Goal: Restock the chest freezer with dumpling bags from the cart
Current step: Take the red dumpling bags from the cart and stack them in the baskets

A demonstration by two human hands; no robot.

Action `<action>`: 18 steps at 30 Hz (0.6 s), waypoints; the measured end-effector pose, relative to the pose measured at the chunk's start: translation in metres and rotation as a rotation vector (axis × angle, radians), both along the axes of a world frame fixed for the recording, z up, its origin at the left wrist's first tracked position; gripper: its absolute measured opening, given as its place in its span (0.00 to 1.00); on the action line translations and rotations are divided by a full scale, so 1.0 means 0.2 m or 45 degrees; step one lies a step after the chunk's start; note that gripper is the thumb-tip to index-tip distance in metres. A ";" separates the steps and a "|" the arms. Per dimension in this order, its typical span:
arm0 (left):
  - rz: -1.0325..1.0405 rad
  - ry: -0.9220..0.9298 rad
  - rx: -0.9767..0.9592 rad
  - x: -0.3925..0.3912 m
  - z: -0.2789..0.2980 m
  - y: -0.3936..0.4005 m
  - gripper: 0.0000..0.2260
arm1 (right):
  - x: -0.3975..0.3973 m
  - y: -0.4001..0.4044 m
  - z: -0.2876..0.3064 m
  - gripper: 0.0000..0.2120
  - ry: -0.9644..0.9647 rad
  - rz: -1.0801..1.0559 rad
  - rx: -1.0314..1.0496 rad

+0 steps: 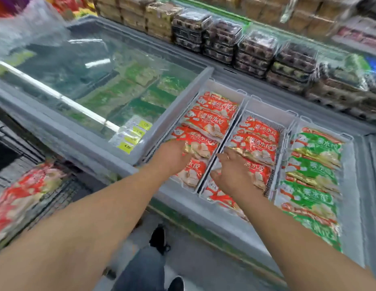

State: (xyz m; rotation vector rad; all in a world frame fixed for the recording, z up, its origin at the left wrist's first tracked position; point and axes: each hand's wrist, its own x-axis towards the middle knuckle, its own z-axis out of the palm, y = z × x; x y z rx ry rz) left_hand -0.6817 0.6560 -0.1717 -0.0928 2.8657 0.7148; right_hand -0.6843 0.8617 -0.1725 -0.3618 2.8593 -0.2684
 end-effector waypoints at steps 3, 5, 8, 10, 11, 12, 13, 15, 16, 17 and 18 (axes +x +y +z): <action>0.130 0.019 0.049 0.27 0.10 -0.12 0.21 | 0.15 -0.12 0.05 0.31 0.044 0.076 -0.012; 0.199 -0.002 0.058 0.41 0.13 -0.22 0.23 | 0.24 -0.23 0.07 0.31 0.056 0.128 -0.024; 0.321 -0.012 0.067 0.64 0.14 -0.42 0.23 | 0.38 -0.45 0.07 0.30 0.046 0.242 -0.049; 0.408 -0.041 0.037 0.80 0.12 -0.58 0.25 | 0.49 -0.63 0.06 0.29 0.035 0.323 -0.059; 0.440 -0.047 0.014 0.88 0.11 -0.67 0.25 | 0.55 -0.72 0.05 0.29 0.025 0.354 -0.061; 0.476 -0.049 0.000 0.97 0.10 -0.76 0.25 | 0.61 -0.82 0.04 0.29 0.008 0.390 -0.069; 0.495 -0.038 -0.006 1.03 0.09 -0.83 0.26 | 0.67 -0.90 0.03 0.29 -0.004 0.414 -0.067; 0.558 -0.043 -0.002 1.22 0.06 -1.06 0.28 | 0.82 -1.13 0.00 0.29 -0.023 0.483 -0.075; 0.587 -0.051 -0.010 1.33 0.04 -1.17 0.28 | 0.89 -1.25 -0.03 0.29 -0.040 0.513 -0.077; 0.594 -0.057 -0.002 1.38 0.02 -1.24 0.28 | 0.94 -1.31 -0.03 0.29 -0.041 0.521 -0.072; 0.646 -0.067 0.005 1.51 0.00 -1.40 0.27 | 1.04 -1.48 -0.07 0.28 -0.048 0.559 -0.075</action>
